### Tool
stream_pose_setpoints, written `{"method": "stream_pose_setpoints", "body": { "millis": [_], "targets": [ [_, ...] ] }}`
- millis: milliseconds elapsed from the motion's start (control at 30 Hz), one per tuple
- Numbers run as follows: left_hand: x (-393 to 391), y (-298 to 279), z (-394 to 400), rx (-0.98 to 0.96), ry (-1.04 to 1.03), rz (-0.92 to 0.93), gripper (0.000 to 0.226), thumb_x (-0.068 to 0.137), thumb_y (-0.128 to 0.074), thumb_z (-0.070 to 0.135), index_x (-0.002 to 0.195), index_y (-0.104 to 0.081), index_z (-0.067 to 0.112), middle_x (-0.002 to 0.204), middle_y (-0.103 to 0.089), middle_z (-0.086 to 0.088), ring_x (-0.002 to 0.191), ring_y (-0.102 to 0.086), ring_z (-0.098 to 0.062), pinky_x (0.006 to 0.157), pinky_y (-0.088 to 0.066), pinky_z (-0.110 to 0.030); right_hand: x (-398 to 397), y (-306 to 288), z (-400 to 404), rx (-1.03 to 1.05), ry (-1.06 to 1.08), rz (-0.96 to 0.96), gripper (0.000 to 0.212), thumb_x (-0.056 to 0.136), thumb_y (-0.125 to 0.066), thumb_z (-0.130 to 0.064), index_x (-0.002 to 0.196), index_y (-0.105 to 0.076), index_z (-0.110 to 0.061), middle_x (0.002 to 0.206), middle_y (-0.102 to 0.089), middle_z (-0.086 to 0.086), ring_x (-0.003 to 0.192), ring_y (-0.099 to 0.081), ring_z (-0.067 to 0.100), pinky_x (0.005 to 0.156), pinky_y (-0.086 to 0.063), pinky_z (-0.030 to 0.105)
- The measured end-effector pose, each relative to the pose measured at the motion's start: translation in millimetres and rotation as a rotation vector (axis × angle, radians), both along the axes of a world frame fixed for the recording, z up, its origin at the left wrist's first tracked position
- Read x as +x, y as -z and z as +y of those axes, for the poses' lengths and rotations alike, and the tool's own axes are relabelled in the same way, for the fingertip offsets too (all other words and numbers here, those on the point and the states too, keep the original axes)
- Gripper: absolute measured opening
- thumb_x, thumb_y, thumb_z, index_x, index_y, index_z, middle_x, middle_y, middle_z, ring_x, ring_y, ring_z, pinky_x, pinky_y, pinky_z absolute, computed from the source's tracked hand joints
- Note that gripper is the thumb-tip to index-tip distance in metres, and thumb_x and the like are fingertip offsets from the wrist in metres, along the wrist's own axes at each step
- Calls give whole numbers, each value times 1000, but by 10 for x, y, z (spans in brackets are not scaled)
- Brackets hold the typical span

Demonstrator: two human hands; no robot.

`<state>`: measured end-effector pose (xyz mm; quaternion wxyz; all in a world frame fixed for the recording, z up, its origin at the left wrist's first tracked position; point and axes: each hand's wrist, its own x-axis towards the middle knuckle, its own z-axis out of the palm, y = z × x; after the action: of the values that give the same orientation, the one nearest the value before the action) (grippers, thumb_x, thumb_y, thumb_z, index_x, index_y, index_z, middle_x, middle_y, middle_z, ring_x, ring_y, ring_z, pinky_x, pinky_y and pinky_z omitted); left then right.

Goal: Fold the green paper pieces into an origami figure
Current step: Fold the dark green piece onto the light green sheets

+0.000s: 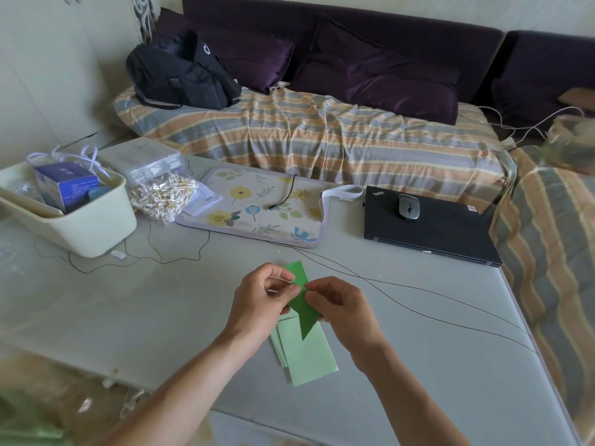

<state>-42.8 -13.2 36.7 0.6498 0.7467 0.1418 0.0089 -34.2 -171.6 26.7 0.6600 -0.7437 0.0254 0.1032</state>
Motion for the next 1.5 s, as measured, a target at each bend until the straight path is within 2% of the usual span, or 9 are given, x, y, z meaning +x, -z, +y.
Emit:
{"method": "stream_pose_setpoints", "body": {
  "millis": [200,300,400,533,700,867,967,1200,1500],
  "targets": [
    [-8,20,-6,370,-32,-95,23,73,-88,22,76,-66,26,82,-65,6,68,-59,-7,64,-43,-19,18,17,-15,10,70,-9,10,91,-68,-4,87,-73,-12,79,-74,11,70,-67,16,66,-55,29],
    [-21,-2,-8,375,-13,-86,14,76,-86,23,73,-73,24,72,-69,10,66,-61,-2,59,-42,-12,2,16,-2,39,70,11,8,92,-66,-5,90,-72,-9,87,-74,17,74,-68,18,75,-58,37],
    [-27,-10,-9,341,4,-65,9,77,-85,23,79,-77,26,75,-74,12,71,-65,1,61,-46,-8,-6,11,17,59,64,31,6,94,-65,-5,93,-70,-6,89,-75,19,76,-69,18,81,-59,40],
    [-25,-8,-18,286,12,-51,10,79,-85,23,86,-79,25,79,-76,13,73,-68,6,64,-46,-3,-18,-2,27,85,59,48,6,95,-63,-5,95,-69,-4,80,-72,10,74,-65,16,78,-56,35],
    [-22,11,-45,142,35,-5,10,80,-85,24,89,-81,23,77,-77,8,74,-73,-7,73,-59,-22,-44,-22,46,105,25,45,7,96,-62,-3,97,-66,2,74,-72,3,69,-68,11,74,-55,28],
    [-19,21,-52,62,25,13,4,84,-80,17,88,-80,16,74,-77,0,67,-71,-10,66,-60,-22,-56,-45,56,83,58,35,5,94,-68,-6,95,-66,-1,75,-75,7,70,-72,14,69,-59,26],
    [-15,17,-48,30,-19,9,9,86,-78,16,82,-77,24,73,-77,1,66,-71,-11,69,-62,-26,-62,-32,58,39,61,48,6,94,-68,-13,94,-67,-7,77,-76,6,72,-70,13,70,-57,30],
    [-1,31,-32,-21,-26,19,13,89,-74,13,82,-77,23,78,-78,-4,81,-76,-29,80,-63,-40,-49,-47,47,15,27,38,4,93,-70,-9,94,-67,-8,69,-73,1,61,-65,10,63,-53,25],
    [-3,26,-33,-58,-20,33,7,91,-72,13,93,-79,12,83,-79,-7,82,-77,-26,82,-63,-40,-48,-55,42,-16,47,13,6,91,-72,-8,93,-66,-10,71,-74,7,63,-64,16,65,-54,29]
  ]
}}
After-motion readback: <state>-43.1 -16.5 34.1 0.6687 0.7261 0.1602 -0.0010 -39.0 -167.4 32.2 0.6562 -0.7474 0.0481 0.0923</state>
